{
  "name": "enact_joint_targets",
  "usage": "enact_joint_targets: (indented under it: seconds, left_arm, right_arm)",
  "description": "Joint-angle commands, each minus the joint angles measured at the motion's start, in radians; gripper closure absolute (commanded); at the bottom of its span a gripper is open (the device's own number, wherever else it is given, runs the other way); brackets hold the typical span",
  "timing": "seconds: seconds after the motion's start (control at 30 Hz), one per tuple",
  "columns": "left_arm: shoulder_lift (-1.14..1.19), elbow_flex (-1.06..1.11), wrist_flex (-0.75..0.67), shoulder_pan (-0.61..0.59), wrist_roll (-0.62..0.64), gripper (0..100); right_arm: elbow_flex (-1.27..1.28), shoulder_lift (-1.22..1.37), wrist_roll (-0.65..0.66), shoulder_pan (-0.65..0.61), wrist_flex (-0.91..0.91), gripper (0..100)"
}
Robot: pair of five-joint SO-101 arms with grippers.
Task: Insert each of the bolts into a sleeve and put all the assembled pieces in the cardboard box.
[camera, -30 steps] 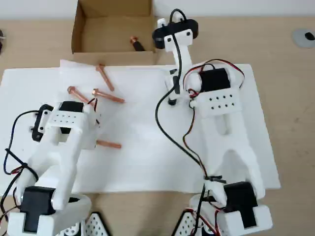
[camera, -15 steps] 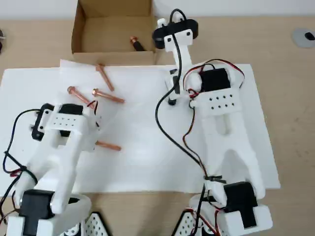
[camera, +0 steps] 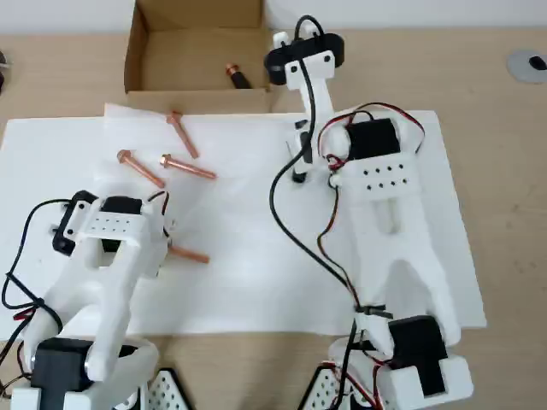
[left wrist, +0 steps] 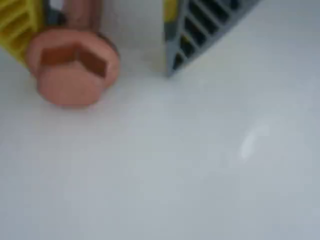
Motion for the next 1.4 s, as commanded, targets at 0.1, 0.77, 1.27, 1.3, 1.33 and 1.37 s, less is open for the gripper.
enact_joint_targets:
  seconds: [0.1, 0.77, 1.27, 1.3, 1.33, 1.37]
  left_arm:
    - [0.012, 0.000, -0.035, 0.011, -0.005, 87]
    - [-0.168, -0.315, 0.216, 0.008, -0.399, 99]
    - [-0.243, -0.700, 0.255, -0.037, -0.741, 99]
    - [-0.243, -0.724, 0.253, -0.051, -0.740, 99]
    - [-0.243, -0.749, 0.252, -0.064, -0.735, 99]
    - [-0.243, -0.770, 0.247, -0.078, -0.736, 99]
  right_arm:
    - [-0.008, -0.010, 0.008, -0.012, -0.012, 98.6]
    - [-0.007, -0.010, 0.003, -0.012, -0.012, 98.6]
    - [-0.008, -0.012, 0.020, -0.028, -0.017, 98.5]
    - [-0.008, -0.016, 0.041, -0.038, -0.018, 98.4]
    - [-0.010, -0.028, 0.069, -0.051, -0.026, 98.4]
    - [-0.008, -0.050, 0.095, -0.068, -0.043, 98.4]
